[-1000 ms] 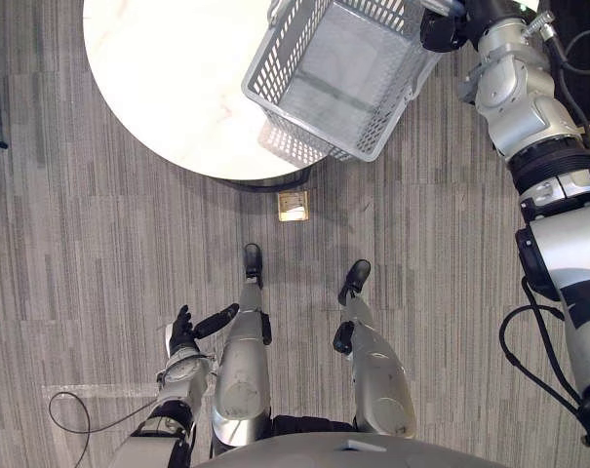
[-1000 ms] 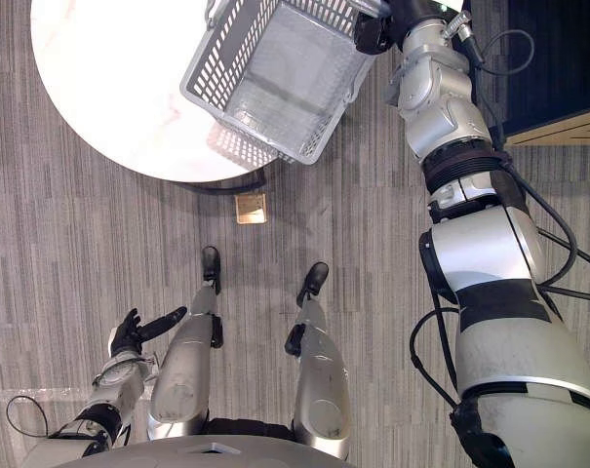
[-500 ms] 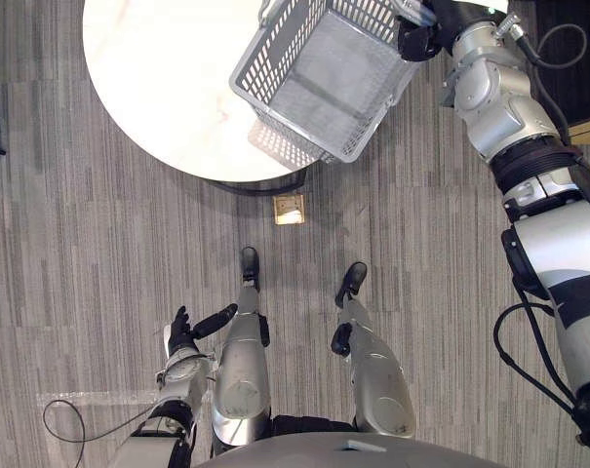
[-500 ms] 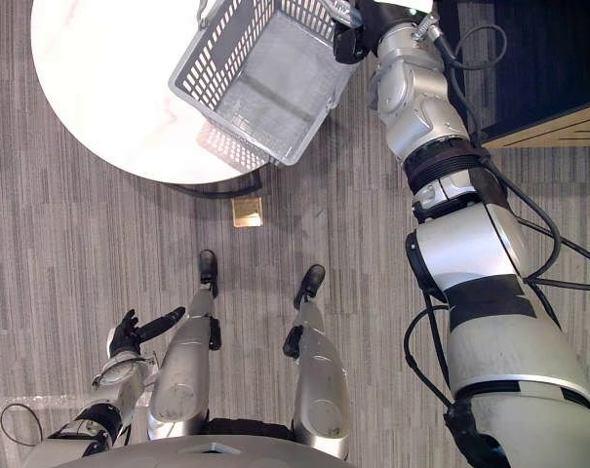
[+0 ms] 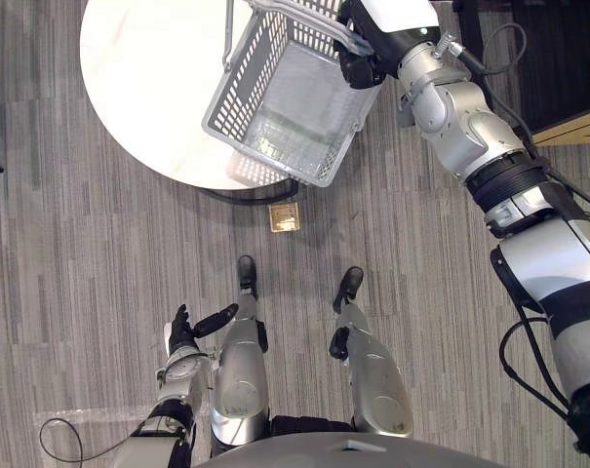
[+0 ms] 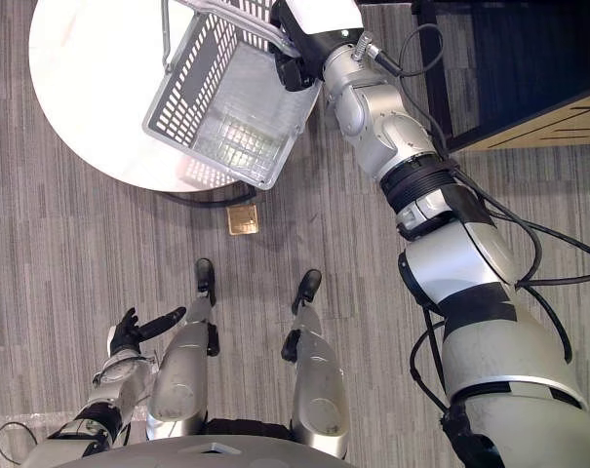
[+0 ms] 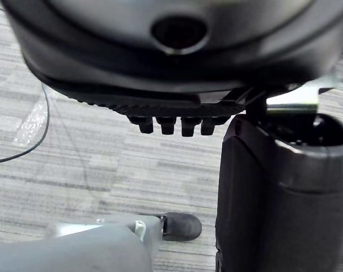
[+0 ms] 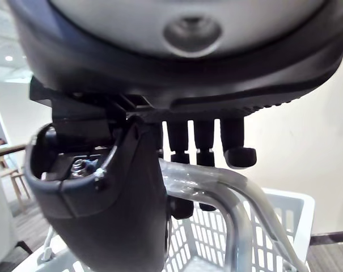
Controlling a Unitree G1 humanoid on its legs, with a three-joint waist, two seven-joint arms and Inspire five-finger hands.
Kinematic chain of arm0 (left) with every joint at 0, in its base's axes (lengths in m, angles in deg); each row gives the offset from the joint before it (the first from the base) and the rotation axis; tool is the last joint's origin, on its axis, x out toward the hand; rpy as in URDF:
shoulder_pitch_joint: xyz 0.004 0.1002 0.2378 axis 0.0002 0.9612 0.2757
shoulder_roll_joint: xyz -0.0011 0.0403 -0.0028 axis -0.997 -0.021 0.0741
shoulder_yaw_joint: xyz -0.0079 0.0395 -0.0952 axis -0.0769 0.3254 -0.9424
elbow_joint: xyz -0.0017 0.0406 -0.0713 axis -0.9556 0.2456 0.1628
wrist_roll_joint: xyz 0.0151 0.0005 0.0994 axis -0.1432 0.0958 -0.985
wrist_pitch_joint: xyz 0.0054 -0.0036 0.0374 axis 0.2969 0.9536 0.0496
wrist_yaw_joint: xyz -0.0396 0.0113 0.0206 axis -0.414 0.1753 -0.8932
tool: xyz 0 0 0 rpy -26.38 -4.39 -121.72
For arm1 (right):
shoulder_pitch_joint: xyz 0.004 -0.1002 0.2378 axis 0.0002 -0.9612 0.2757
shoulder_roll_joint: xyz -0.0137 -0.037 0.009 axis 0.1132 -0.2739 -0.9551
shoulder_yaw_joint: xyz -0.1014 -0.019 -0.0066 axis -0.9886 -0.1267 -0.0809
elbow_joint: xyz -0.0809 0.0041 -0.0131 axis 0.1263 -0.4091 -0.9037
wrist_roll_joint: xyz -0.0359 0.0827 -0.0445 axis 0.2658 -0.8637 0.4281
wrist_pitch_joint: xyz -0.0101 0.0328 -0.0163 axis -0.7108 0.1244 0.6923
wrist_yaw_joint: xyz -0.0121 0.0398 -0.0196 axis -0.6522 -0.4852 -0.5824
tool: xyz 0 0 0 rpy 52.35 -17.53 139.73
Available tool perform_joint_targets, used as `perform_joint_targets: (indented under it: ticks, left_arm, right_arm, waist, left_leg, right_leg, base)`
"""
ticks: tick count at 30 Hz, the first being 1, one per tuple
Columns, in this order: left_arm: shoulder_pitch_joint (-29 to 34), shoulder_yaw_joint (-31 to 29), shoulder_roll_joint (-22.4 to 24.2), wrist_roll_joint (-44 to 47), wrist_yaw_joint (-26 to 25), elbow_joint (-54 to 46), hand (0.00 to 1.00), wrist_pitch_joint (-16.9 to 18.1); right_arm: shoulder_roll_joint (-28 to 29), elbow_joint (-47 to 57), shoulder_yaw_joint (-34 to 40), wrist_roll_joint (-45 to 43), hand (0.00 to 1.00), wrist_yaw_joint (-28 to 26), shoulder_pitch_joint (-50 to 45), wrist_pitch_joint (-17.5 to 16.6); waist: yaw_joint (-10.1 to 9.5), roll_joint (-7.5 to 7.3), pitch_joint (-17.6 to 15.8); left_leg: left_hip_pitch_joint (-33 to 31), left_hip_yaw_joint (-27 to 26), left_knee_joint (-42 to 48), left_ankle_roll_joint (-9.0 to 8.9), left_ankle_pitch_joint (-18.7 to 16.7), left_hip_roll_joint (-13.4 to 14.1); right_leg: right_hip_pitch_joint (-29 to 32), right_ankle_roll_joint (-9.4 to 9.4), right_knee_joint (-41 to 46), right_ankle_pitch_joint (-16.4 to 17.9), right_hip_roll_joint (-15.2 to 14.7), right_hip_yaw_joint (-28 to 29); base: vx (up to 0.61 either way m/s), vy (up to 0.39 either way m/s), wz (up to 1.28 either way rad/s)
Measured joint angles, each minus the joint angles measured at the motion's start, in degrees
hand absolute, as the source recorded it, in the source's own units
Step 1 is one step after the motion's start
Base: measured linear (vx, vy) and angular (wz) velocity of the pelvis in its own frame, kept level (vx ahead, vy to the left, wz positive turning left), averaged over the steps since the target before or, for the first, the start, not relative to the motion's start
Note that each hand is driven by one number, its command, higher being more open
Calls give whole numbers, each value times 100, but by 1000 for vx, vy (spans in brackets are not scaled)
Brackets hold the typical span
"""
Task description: Pick vegetable in the basket
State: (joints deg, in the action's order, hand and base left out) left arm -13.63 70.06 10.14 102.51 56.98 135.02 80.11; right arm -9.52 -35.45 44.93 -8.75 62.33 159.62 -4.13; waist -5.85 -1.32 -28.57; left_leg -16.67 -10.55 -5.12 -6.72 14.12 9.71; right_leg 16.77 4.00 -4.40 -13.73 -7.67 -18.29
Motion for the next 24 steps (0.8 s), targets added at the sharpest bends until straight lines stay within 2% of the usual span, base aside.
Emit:
perform_joint_targets:
  ticks: [5, 6, 16, 24]
  left_arm:
    - [0, 4, -1, 0, 0, 6, 100, 0]
    - [0, 5, -2, 0, 0, 12, 100, 1]
    - [0, 44, -13, 1, -3, 17, 100, 8]
    - [-2, 51, -15, 3, -10, 30, 100, 29]
  right_arm:
    - [0, -1, 0, 0, 0, 1, -128, 0]
    - [0, -2, 1, 0, 100, 1, -138, 0]
    - [44, -102, 96, -8, 100, 42, -349, 7]
    - [450, -567, 758, -116, 100, 124, -326, 123]
  waist:
    - [0, -2, 0]
    - [0, -2, 0]
    - [1, -5, 2]
    - [-19, -17, 8]
  left_leg:
    - [9, -14, 0, 0, 0, 0]
    - [15, -21, 0, 0, 0, 0]
    - [19, -27, -1, 0, 0, -2]
    - [26, -29, -2, 0, 1, -1]
  right_leg:
    - [1, 2, 0, 1, -1, 28]
    - [1, 2, 0, 1, -1, 37]
    - [1, 1, 0, 0, -2, 46]
    - [-5, 2, 0, -1, -2, 47]
  base:
    - [-21, 13, -1]
    - [-35, 24, -2]
    - [-3, 2, 0]
    - [-8, 7, 0]
